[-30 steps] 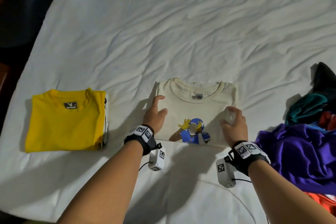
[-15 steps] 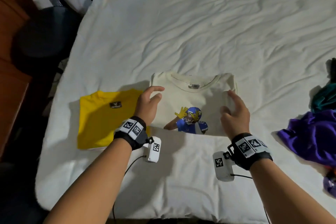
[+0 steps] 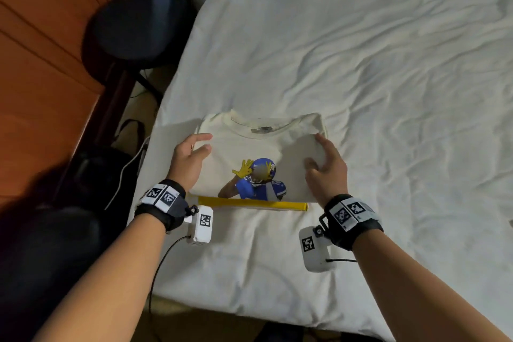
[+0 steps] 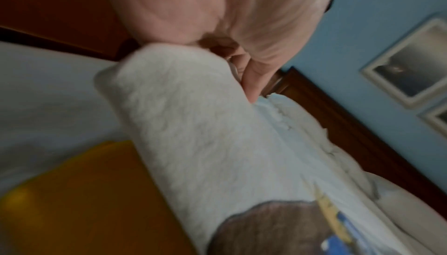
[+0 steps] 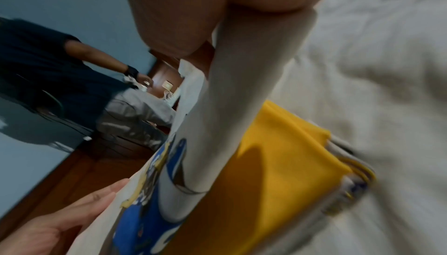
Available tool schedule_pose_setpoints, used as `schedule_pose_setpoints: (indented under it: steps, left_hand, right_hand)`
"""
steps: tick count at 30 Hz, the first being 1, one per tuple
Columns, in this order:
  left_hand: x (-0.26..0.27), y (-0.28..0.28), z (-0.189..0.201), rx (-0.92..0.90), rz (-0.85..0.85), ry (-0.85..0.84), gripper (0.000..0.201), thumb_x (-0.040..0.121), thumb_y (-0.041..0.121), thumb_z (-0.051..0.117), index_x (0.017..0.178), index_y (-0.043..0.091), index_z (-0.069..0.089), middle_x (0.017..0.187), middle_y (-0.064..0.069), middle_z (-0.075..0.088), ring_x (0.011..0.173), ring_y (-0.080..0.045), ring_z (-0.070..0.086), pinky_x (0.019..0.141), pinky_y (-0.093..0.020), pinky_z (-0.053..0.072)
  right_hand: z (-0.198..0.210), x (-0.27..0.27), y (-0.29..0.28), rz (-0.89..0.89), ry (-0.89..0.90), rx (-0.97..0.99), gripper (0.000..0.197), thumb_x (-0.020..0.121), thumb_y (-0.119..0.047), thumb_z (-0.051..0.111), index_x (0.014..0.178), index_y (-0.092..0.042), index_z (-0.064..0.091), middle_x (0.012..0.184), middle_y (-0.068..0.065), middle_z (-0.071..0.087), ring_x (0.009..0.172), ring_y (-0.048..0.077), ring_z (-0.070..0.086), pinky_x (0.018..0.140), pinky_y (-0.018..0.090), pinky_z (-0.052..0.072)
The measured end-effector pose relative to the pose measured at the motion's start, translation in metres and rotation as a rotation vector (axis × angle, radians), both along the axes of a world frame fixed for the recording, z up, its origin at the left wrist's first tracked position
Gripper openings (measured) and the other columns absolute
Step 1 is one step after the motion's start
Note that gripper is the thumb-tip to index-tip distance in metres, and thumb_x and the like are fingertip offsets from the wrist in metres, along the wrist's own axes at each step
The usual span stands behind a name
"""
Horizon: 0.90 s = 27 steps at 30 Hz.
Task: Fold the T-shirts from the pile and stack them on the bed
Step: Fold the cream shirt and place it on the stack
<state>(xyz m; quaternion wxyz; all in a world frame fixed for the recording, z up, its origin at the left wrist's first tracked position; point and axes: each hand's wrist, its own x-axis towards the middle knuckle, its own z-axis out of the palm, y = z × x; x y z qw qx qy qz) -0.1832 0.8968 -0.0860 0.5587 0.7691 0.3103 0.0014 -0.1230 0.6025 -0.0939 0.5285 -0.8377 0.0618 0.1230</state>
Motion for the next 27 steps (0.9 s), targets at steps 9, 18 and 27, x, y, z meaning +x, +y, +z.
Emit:
schedule_pose_setpoints:
  steps: [9,18,27]
  left_hand:
    - [-0.039,0.011,-0.040,-0.016,0.063,0.143,0.059,0.089,-0.006,0.064,0.137,0.024,0.046,0.099,-0.003,0.064,0.085,-0.013,0.064,0.068,-0.014,0.051]
    - [-0.051,0.004,-0.050,0.042,0.161,0.063,0.058,0.090,-0.007,0.058,0.139,0.023,0.048,0.097,0.001,0.063,0.082,-0.007,0.062,0.064,-0.007,0.046]
    - [-0.041,0.007,-0.051,0.018,0.200,-0.014,0.056,0.087,-0.005,0.061,0.134,0.025,0.054,0.100,-0.013,0.067,0.081,-0.018,0.063,0.068,-0.015,0.052]
  right_hand:
    - [-0.040,-0.032,0.007,-0.046,0.062,-0.057,0.083,0.086,0.006,0.056,0.157,-0.025,0.025,0.140,-0.002,0.048,0.123,0.024,0.054,0.108,0.043,0.046]
    - [-0.049,-0.036,0.015,-0.142,0.098,-0.006,0.080,0.084,0.010,0.049,0.151,-0.031,0.036,0.136,-0.004,0.052,0.125,0.022,0.056,0.107,0.040,0.048]
    - [-0.044,-0.030,0.012,-0.217,0.050,-0.015,0.072,0.088,0.008,0.053,0.149,-0.028,0.040,0.133,-0.008,0.058,0.101,0.016,0.060,0.093,0.036,0.053]
